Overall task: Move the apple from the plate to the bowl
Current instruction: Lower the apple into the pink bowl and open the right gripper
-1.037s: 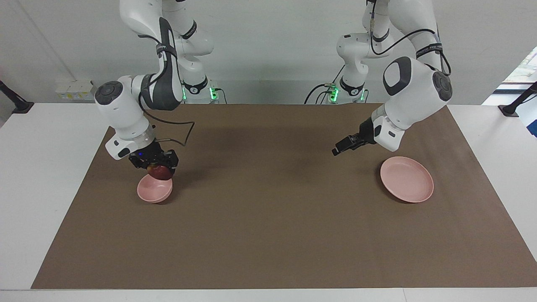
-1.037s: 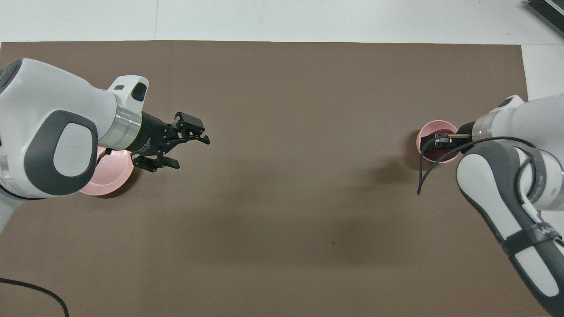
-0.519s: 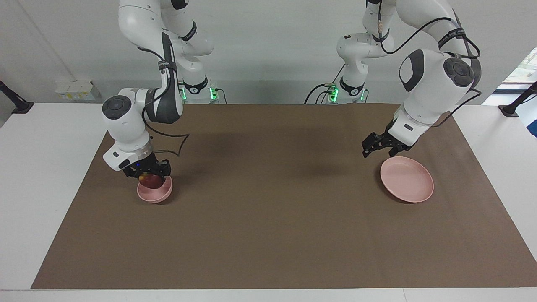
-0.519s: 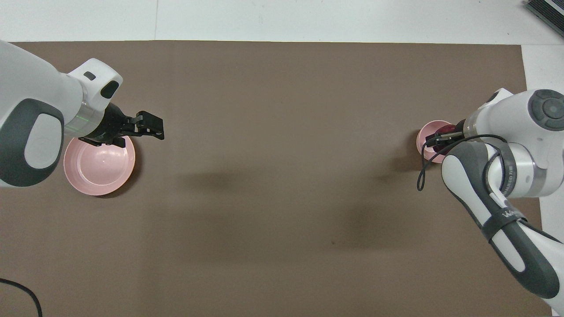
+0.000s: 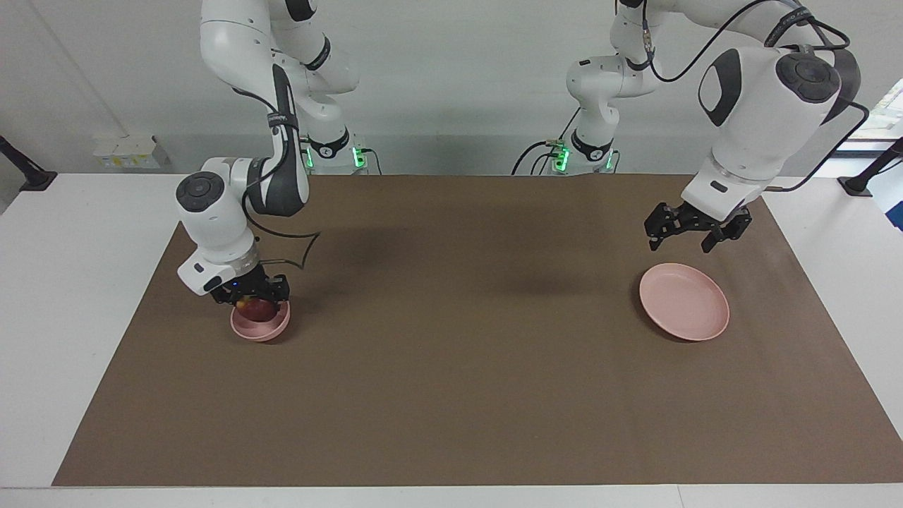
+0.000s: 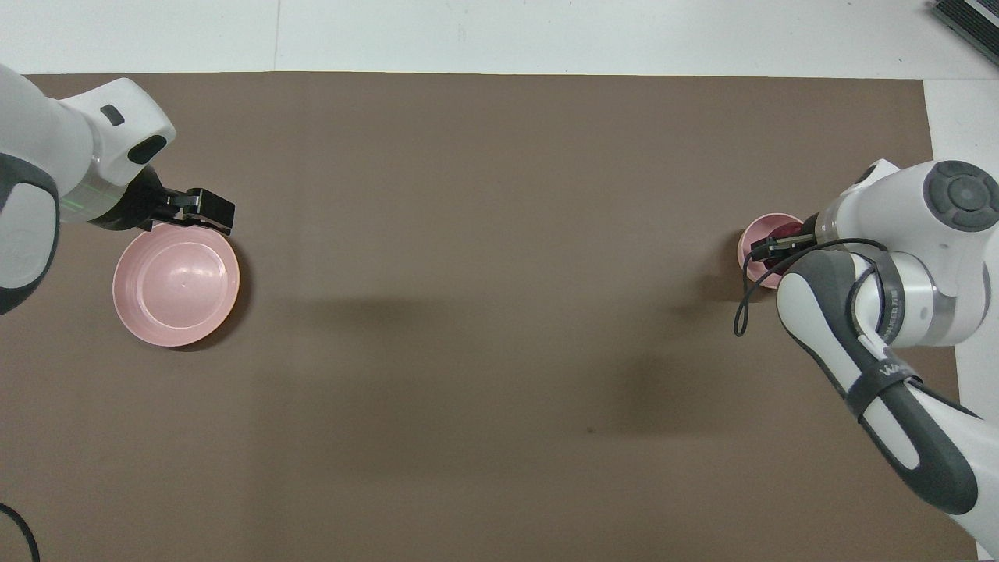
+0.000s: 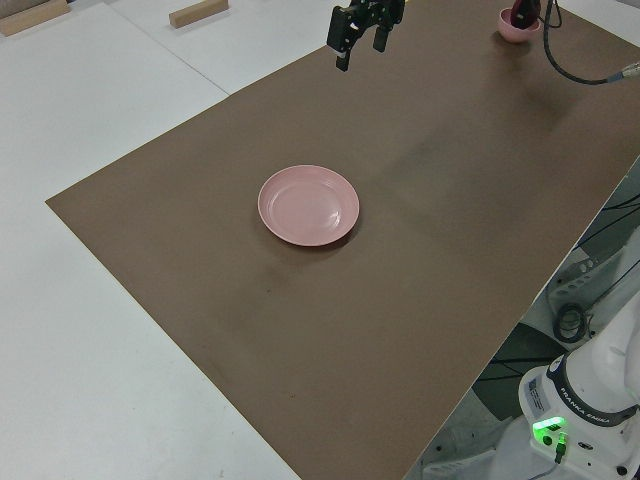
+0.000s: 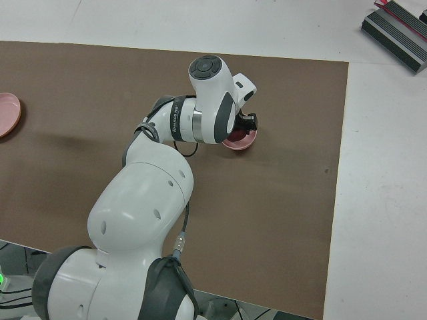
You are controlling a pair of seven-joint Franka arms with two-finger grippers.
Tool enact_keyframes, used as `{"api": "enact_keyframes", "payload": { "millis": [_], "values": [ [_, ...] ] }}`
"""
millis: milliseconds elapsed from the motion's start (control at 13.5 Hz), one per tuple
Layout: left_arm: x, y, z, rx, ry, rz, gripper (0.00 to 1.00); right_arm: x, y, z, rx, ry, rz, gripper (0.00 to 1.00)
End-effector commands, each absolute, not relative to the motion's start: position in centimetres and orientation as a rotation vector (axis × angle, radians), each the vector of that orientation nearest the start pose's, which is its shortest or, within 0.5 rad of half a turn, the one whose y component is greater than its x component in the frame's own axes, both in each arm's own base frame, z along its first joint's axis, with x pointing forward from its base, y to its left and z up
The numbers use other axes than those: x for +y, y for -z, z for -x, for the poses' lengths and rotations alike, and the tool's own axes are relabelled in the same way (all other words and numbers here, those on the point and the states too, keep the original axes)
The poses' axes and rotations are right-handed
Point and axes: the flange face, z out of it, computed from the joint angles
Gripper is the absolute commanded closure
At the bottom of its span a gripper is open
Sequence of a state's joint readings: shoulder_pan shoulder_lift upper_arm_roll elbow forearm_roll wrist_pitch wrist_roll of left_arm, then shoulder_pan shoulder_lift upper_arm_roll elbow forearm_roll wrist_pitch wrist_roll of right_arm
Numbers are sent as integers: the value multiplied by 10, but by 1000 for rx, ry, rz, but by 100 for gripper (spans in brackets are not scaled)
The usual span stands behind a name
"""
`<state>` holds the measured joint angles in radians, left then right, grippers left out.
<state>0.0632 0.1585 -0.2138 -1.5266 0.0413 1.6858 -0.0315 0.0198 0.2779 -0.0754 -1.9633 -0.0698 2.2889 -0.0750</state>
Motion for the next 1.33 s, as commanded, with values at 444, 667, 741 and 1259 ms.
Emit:
{"api": "enact_keyframes", "payload": {
  "millis": [444,667,741,1259],
  "values": [
    [-23,-625,-581,152,-26,3111,0,-38,-324,-616,-117,83,3218,48],
    [-17,-635,-573,255,-35,3117,0,-38,-324,-616,-117,83,3218,27],
    [-14,-640,-570,287,-20,3117,0,-38,-324,-616,-117,83,3218,21],
    [-11,-651,-560,270,4,3118,0,-37,-349,-622,-122,107,3219,0]
  ]
}}
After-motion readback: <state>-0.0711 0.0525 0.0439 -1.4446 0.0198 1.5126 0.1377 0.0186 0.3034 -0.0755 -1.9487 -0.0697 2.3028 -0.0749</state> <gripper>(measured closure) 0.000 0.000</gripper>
